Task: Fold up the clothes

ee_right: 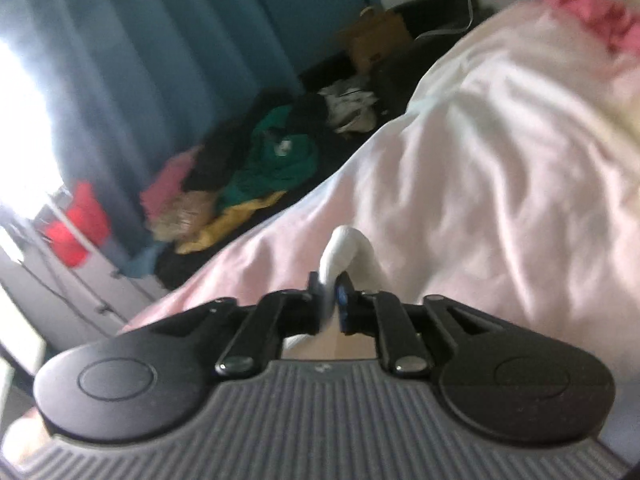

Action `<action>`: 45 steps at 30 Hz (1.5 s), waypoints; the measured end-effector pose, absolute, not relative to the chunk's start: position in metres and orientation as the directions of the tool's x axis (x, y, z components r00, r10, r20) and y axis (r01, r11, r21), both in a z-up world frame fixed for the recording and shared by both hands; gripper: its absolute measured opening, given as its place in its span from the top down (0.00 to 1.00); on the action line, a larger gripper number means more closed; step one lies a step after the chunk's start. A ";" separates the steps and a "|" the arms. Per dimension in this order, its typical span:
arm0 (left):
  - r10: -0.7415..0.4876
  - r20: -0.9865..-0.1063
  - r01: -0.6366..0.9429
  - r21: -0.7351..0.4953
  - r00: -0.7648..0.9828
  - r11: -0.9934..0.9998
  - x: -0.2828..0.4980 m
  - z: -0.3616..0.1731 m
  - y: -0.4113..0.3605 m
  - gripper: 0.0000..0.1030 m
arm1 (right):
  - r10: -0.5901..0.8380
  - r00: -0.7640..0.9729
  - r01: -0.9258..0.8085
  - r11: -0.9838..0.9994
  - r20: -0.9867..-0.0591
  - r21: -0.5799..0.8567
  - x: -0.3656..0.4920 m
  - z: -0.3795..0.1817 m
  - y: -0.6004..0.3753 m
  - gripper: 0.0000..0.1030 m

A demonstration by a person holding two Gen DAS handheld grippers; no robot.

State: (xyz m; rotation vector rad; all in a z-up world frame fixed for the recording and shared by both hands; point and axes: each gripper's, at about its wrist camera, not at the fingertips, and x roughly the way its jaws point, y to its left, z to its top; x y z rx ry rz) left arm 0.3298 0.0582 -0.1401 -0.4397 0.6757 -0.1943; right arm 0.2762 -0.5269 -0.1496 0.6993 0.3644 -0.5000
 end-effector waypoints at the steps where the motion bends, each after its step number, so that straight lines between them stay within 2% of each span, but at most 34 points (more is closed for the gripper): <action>1: -0.315 -0.554 0.067 -0.421 0.770 0.905 0.324 -0.136 0.052 0.47 | -0.298 0.836 0.531 0.653 -0.461 0.540 0.266 -0.149 -0.527 0.46; 2: -0.318 -0.548 0.102 -0.388 0.773 0.916 0.317 -0.133 0.045 0.42 | -0.291 0.846 0.517 0.649 -0.447 0.558 0.256 -0.148 -0.527 0.19; 3: -0.330 -0.542 0.149 -0.350 0.773 0.925 0.312 -0.129 0.037 0.40 | -0.297 0.851 0.513 0.645 -0.433 0.567 0.243 -0.147 -0.524 0.15; 5: -0.359 -0.536 0.251 -0.266 0.764 0.931 0.298 -0.125 0.019 0.39 | -0.292 0.864 0.495 0.645 -0.411 0.583 0.218 -0.144 -0.520 0.16; 8: -0.389 -0.541 0.395 -0.112 0.746 0.912 0.274 -0.125 -0.009 0.38 | -0.246 0.872 0.476 0.633 -0.424 0.611 0.193 -0.148 -0.516 0.15; 13: -0.326 -0.552 0.491 0.179 0.767 0.852 0.238 -0.145 -0.047 0.38 | -0.075 0.862 0.422 0.654 -0.501 0.628 0.207 -0.161 -0.507 0.17; 15: -0.290 -0.565 0.481 0.220 0.772 0.849 0.239 -0.153 -0.054 0.41 | -0.050 0.838 0.430 0.673 -0.544 0.601 0.224 -0.165 -0.495 0.26; 16: -0.271 -0.570 0.471 0.236 0.775 0.850 0.242 -0.157 -0.057 0.49 | -0.038 0.825 0.434 0.683 -0.564 0.587 0.233 -0.166 -0.489 0.27; 17: -0.254 -0.576 0.457 0.239 0.777 0.857 0.245 -0.160 -0.058 0.61 | -0.027 0.811 0.437 0.693 -0.585 0.574 0.242 -0.168 -0.483 0.27; 18: -0.239 -0.582 0.443 0.237 0.778 0.864 0.248 -0.162 -0.060 0.66 | -0.023 0.801 0.439 0.702 -0.598 0.561 0.251 -0.169 -0.479 0.27; 19: -0.243 -0.586 0.438 0.217 0.773 0.873 0.251 -0.163 -0.058 0.79 | -0.035 0.801 0.442 0.708 -0.598 0.550 0.262 -0.169 -0.477 0.27; 20: -0.257 -0.587 0.437 0.185 0.767 0.880 0.254 -0.163 -0.056 0.90 | -0.055 0.797 0.451 0.717 -0.602 0.532 0.272 -0.170 -0.475 0.33; 21: -0.269 -0.583 0.430 0.154 0.766 0.890 0.255 -0.161 -0.053 0.93 | -0.087 0.781 0.475 0.727 -0.619 0.497 0.283 -0.169 -0.474 0.67; 22: -0.283 -0.574 0.424 0.126 0.768 0.897 0.256 -0.157 -0.049 0.96 | -0.110 0.756 0.501 0.732 -0.645 0.462 0.291 -0.169 -0.472 0.89; 23: -0.296 -0.565 0.421 0.100 0.770 0.902 0.256 -0.153 -0.046 0.97 | -0.129 0.734 0.521 0.736 -0.667 0.432 0.300 -0.168 -0.470 0.95; 26: -0.351 -0.536 0.420 0.007 0.768 0.908 0.253 -0.133 -0.034 0.98 | -0.186 0.760 0.517 0.754 -0.623 0.405 0.306 -0.133 -0.464 0.95; 29: -0.410 -0.494 0.430 -0.080 0.767 0.899 0.244 -0.112 -0.019 0.98 | -0.208 0.873 0.431 0.752 -0.441 0.499 0.282 -0.071 -0.464 0.95; 32: -0.482 -0.452 0.486 -0.116 0.751 0.866 0.228 -0.096 -0.012 0.98 | -0.231 0.950 0.310 0.762 -0.209 0.569 0.226 -0.027 -0.462 0.95; 34: -0.519 -0.463 0.523 -0.133 0.719 0.842 0.219 -0.093 -0.012 0.97 | -0.281 0.947 0.317 0.762 -0.153 0.564 0.184 -0.026 -0.457 0.95; 36: -0.520 -0.509 0.549 -0.108 0.686 0.829 0.212 -0.101 -0.018 0.97 | -0.339 0.925 0.377 0.746 -0.174 0.550 0.151 -0.047 -0.457 0.95; 38: -0.501 -0.573 0.567 -0.076 0.649 0.820 0.205 -0.113 -0.026 0.97 | -0.355 0.902 0.429 0.690 -0.244 0.583 0.117 -0.087 -0.464 0.95; 41: -0.460 -0.649 0.565 -0.056 0.606 0.823 0.203 -0.132 -0.033 0.96 | -0.305 0.849 0.527 0.554 -0.431 0.645 0.082 -0.158 -0.485 0.95; 43: -0.436 -0.681 0.545 -0.065 0.588 0.836 0.205 -0.139 -0.035 0.95 | -0.209 0.807 0.588 0.385 -0.553 0.712 0.069 -0.202 -0.502 0.95; 45: -0.436 -0.680 0.529 -0.083 0.590 0.845 0.205 -0.138 -0.033 0.94 | -0.148 0.843 0.537 0.175 -0.518 0.825 0.050 -0.226 -0.513 0.93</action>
